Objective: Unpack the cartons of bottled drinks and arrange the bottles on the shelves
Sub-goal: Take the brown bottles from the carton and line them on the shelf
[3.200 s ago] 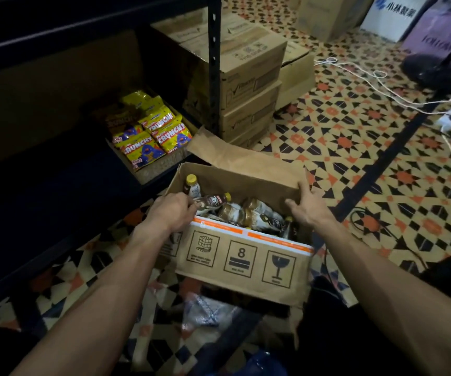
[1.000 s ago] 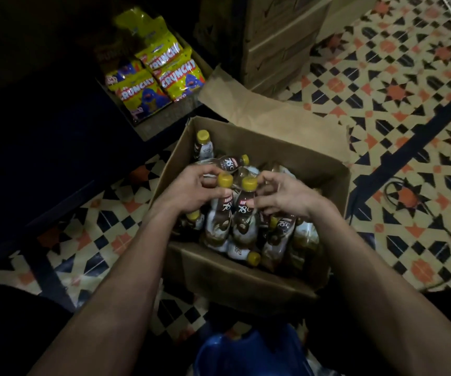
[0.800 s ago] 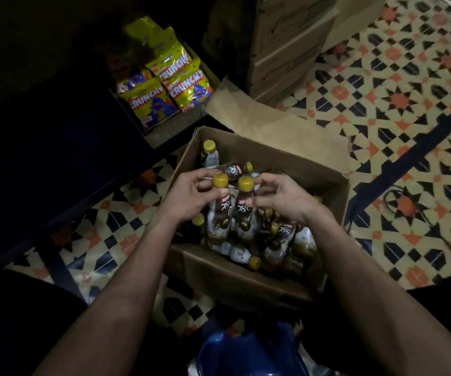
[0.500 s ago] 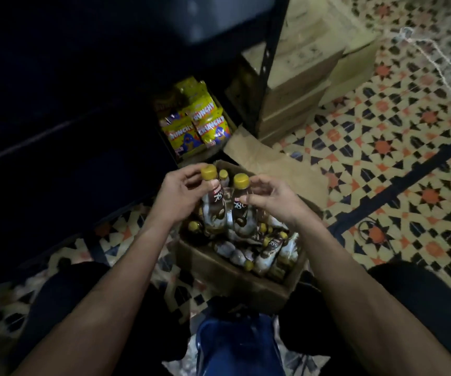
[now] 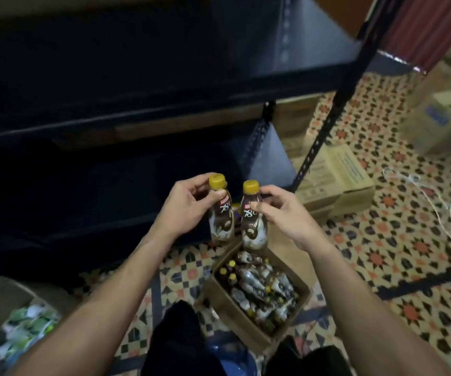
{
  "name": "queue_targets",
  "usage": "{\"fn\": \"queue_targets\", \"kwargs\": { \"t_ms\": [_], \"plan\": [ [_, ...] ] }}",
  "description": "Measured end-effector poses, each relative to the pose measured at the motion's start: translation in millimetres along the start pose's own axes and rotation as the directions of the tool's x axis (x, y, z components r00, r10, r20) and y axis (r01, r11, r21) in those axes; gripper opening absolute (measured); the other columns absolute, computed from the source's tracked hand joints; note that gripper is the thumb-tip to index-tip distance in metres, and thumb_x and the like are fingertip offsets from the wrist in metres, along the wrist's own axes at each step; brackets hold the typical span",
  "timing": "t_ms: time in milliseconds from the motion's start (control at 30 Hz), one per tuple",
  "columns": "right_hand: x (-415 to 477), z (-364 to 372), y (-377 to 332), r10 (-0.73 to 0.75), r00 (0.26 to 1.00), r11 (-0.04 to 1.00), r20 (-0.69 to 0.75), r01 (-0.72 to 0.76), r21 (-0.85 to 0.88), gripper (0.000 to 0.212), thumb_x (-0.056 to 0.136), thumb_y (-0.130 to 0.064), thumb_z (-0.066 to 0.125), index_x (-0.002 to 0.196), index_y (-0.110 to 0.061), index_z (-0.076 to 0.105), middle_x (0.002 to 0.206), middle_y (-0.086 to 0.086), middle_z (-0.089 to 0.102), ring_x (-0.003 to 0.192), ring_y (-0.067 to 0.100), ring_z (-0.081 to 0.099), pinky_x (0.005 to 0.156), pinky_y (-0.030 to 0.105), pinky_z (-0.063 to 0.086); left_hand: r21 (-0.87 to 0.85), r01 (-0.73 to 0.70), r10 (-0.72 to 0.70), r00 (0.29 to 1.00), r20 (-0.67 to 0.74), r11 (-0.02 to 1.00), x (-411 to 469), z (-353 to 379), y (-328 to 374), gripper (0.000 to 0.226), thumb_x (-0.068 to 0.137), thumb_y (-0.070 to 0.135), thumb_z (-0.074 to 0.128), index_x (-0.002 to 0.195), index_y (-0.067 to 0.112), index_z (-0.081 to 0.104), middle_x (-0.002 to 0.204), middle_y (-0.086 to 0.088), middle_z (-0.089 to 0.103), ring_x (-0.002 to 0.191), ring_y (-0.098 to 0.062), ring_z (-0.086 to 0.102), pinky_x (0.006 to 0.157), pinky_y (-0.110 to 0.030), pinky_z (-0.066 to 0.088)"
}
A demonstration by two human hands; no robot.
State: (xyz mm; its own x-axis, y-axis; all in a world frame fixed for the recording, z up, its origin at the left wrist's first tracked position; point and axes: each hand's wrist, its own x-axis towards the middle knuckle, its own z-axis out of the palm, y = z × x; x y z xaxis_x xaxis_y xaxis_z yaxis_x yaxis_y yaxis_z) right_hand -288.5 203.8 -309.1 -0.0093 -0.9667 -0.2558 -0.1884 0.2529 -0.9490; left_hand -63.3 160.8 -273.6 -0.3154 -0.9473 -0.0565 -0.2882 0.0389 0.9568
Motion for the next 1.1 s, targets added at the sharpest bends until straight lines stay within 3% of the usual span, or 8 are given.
{"fn": "queue_targets", "kwargs": {
  "t_ms": [133, 267, 400, 567, 700, 867, 1100],
  "plan": [
    [-6.3, -0.1, -85.2, -0.108, 0.993, 0.993, 0.053, 0.110, -0.032, 0.019, 0.087, -0.036, 0.076, 0.101, -0.047, 0.070, 0.100, -0.005, 0.076, 0.093, 0.006, 0.070, 0.083, 0.031, 0.052, 0.034, -0.052, 0.056, 0.994, -0.095, 0.998, -25.3, -32.2, 71.9, 0.029, 0.092, 0.020, 0.069, 0.121, 0.018, 0.068, 0.112, 0.006, 0.073, 0.111, -0.009, 0.066, 0.102, -0.042, 0.050],
    [-9.9, 12.3, -148.1, -0.226, 0.965, 0.972, 0.133, 0.232, -0.035, 0.029, 0.079, -0.051, 0.073, 0.108, -0.045, 0.069, 0.107, -0.007, 0.074, 0.104, 0.011, 0.069, 0.089, 0.038, 0.055, 0.055, -0.106, 0.115, 0.972, -0.206, 0.993, -49.7, -62.2, 120.2, 0.029, 0.093, 0.021, 0.067, 0.122, 0.020, 0.067, 0.114, 0.006, 0.072, 0.112, -0.009, 0.066, 0.100, -0.042, 0.052],
    [-13.0, 36.3, -194.3, -0.316, 0.931, 0.947, 0.181, 0.321, 0.002, 0.020, 0.092, -0.032, 0.071, 0.111, -0.038, 0.070, 0.105, -0.002, 0.074, 0.101, 0.010, 0.070, 0.085, 0.033, 0.055, 0.069, -0.157, 0.172, 0.926, -0.335, 0.985, -69.4, -96.6, 142.9, 0.028, 0.094, 0.018, 0.067, 0.121, 0.020, 0.066, 0.114, 0.004, 0.073, 0.111, -0.010, 0.066, 0.100, -0.043, 0.052],
    [-10.8, 88.1, -250.8, -0.401, 0.885, 0.914, 0.236, 0.403, 0.043, 0.020, 0.097, -0.024, 0.066, 0.115, -0.032, 0.069, 0.101, 0.000, 0.076, 0.097, 0.010, 0.071, 0.083, 0.029, 0.056, 0.061, -0.202, 0.207, 0.864, -0.460, 0.978, -87.5, -165.6, 157.4, 0.030, 0.095, 0.013, 0.063, 0.123, 0.026, 0.060, 0.116, 0.003, 0.072, 0.114, -0.007, 0.065, 0.102, -0.038, 0.051],
    [0.5, 132.0, -284.3, -0.456, 0.867, 0.889, 0.199, 0.450, 0.078, 0.022, 0.098, -0.022, 0.065, 0.118, -0.028, 0.069, 0.100, 0.002, 0.075, 0.094, 0.011, 0.072, 0.074, 0.020, 0.052, 0.093, -0.232, 0.246, 0.817, -0.522, 0.968, -89.5, -223.7, 155.9, 0.036, 0.097, 0.013, 0.061, 0.132, 0.019, 0.056, 0.120, 0.002, 0.071, 0.117, -0.007, 0.063, 0.103, -0.040, 0.050],
    [15.5, 197.3, -325.8, -0.512, 0.839, 0.858, 0.183, 0.508, 0.073, 0.024, 0.097, -0.023, 0.066, 0.119, -0.031, 0.067, 0.103, 0.001, 0.075, 0.094, 0.007, 0.072, 0.074, 0.018, 0.051, 0.125, -0.258, 0.281, 0.760, -0.586, 0.958, -90.6, -302.5, 141.6, 0.031, 0.098, 0.012, 0.059, 0.124, 0.027, 0.057, 0.121, 0.003, 0.069, 0.118, -0.006, 0.062, 0.106, -0.042, 0.047],
    [38.0, 263.8, -355.4, -0.542, 0.833, 0.840, 0.109, 0.536, 0.082, 0.021, 0.097, -0.018, 0.066, 0.118, -0.021, 0.066, 0.101, -0.004, 0.073, 0.087, -0.003, 0.069, 0.072, 0.014, 0.051, 0.219, -0.194, 0.291, 0.716, -0.635, 0.956, -81.9, -389.2, 120.4, 0.034, 0.095, 0.021, 0.061, 0.129, 0.025, 0.056, 0.121, 0.007, 0.067, 0.116, -0.004, 0.061, 0.107, -0.040, 0.047]
  ]
}}
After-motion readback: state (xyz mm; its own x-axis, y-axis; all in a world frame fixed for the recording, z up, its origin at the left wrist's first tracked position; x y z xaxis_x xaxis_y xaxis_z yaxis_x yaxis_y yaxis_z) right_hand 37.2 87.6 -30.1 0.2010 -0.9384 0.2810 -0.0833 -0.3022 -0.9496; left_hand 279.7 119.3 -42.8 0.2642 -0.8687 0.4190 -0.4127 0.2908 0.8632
